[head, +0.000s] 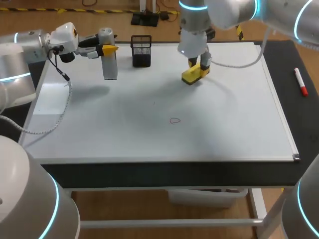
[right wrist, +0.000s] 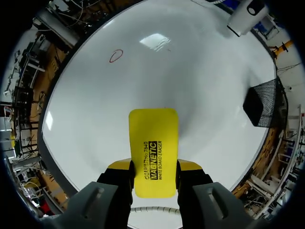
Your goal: Pick up the inspection probe, press it on each red-marked spot on the whiteboard one by one, put down the probe, pick up the eraser, and wipe off all the red marks.
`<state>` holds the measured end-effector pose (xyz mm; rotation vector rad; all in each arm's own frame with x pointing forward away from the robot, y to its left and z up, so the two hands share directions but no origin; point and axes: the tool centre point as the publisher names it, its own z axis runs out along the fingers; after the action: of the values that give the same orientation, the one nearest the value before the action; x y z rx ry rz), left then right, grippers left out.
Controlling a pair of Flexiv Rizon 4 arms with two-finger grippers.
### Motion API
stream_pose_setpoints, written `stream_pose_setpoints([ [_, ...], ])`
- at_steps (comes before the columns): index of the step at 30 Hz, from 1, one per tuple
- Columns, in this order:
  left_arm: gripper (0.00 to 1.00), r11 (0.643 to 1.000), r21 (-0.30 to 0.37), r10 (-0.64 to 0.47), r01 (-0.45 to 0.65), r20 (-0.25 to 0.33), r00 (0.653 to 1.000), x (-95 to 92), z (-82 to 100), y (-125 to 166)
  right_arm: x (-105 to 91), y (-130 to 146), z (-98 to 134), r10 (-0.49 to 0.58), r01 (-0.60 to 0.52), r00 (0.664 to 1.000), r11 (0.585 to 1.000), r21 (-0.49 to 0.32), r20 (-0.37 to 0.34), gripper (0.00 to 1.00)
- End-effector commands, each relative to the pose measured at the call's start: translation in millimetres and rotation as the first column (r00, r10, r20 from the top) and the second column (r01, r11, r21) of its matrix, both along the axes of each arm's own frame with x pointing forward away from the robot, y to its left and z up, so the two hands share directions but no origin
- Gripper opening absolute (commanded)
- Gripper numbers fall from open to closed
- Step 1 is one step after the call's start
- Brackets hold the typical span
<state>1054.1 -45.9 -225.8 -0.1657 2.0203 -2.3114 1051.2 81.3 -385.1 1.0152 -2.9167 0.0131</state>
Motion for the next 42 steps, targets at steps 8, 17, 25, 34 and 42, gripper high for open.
stream_pose_setpoints([
  [8,0.00,1.000,0.000,0.000,0.000,0.001,1.000,-0.3,0.9,0.2,-47.4,27.0,7.2,0.073,-0.071,0.996,0.997,-0.029,0.050,0.00],
  [17,0.00,1.000,0.000,0.000,0.000,0.001,1.000,-0.3,0.9,0.2,-65.8,39.1,10.4,0.103,-0.103,0.994,0.995,-0.014,0.038,0.00],
  [25,0.00,1.000,0.000,0.000,0.000,0.001,1.000,-0.3,0.9,0.2,-65.8,39.1,10.4,0.103,-0.103,0.994,0.995,-0.014,0.038,0.00],
  [34,0.00,1.000,0.000,0.000,0.000,0.001,1.000,-0.3,0.9,0.2,-65.8,39.1,10.4,0.103,-0.103,0.994,0.995,-0.014,0.038,0.00],
  [42,0.00,1.000,0.000,0.000,0.000,0.001,1.000,-0.3,0.9,0.2,-87.0,54.2,2.0,0.160,-0.158,0.987,0.985,-0.068,0.031,0.00],
])
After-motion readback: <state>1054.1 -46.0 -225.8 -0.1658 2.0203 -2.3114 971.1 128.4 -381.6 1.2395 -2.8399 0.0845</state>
